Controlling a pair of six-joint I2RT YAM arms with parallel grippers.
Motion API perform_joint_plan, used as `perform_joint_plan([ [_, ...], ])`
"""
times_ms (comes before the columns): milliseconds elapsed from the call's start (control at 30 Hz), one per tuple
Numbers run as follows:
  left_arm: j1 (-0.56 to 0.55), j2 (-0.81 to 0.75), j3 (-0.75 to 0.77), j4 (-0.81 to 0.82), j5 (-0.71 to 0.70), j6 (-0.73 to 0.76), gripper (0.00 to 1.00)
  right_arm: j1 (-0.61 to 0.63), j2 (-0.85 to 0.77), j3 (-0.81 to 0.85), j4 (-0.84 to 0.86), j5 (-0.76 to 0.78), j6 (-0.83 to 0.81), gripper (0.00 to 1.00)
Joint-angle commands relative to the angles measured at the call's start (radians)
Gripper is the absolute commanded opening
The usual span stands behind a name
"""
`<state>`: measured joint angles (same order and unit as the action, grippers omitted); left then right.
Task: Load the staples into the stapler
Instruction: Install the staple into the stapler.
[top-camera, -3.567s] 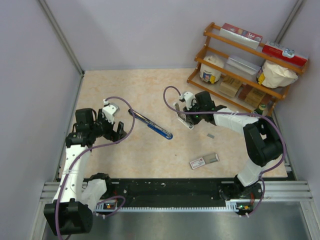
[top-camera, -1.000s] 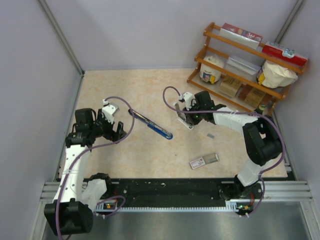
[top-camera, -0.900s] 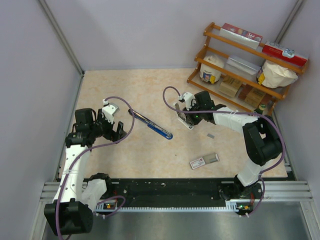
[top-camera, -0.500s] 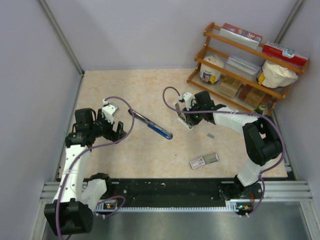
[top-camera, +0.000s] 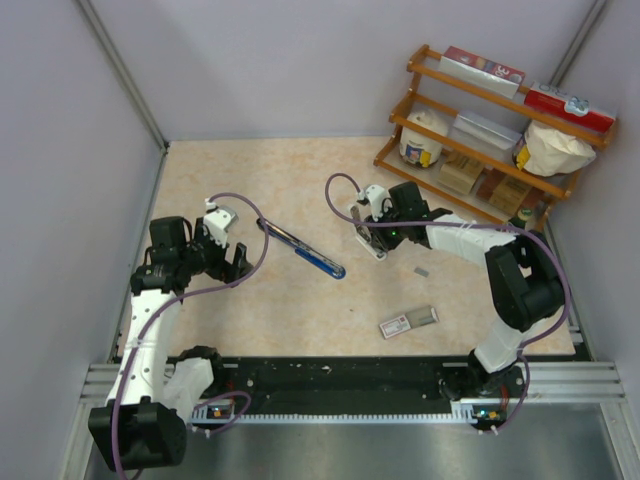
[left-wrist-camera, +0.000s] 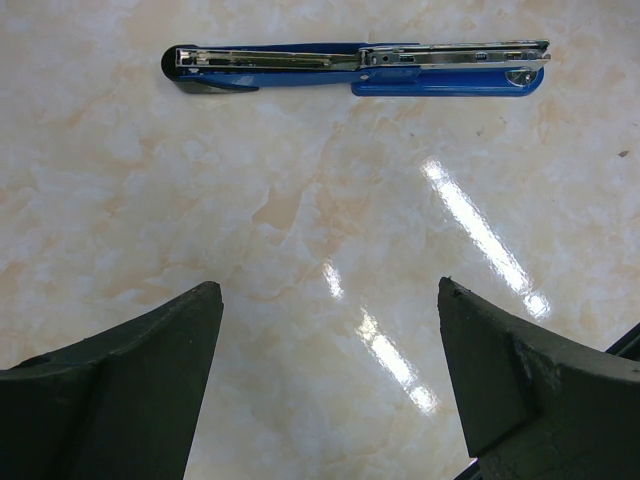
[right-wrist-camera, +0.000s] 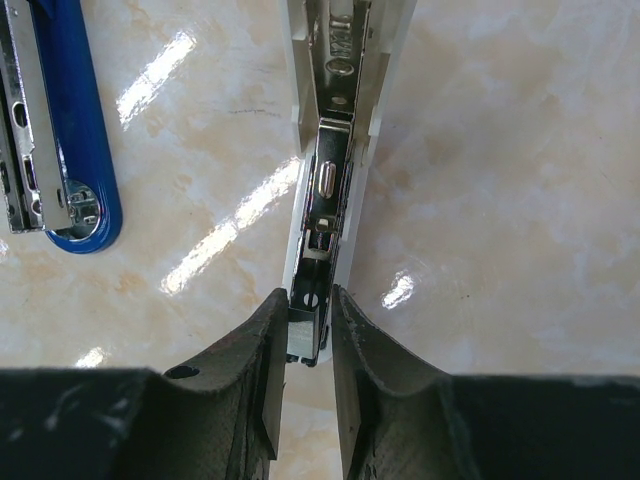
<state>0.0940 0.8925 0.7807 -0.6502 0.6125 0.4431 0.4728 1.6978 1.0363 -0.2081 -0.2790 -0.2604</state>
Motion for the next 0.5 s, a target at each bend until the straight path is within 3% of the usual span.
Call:
perform_joint_plan([
  [0,0.009,-0.001,-0.009,0.034,0.016,-0.004,0.92,-0.011,-0.021,0.018,0.041,-0.017,0.004,0.23],
  [467,0.012,-0.003,-0.009,0.034,0.021,-0.003,0.92,-0.011,-0.036,0.002,0.059,-0.009,0.015,0.22],
])
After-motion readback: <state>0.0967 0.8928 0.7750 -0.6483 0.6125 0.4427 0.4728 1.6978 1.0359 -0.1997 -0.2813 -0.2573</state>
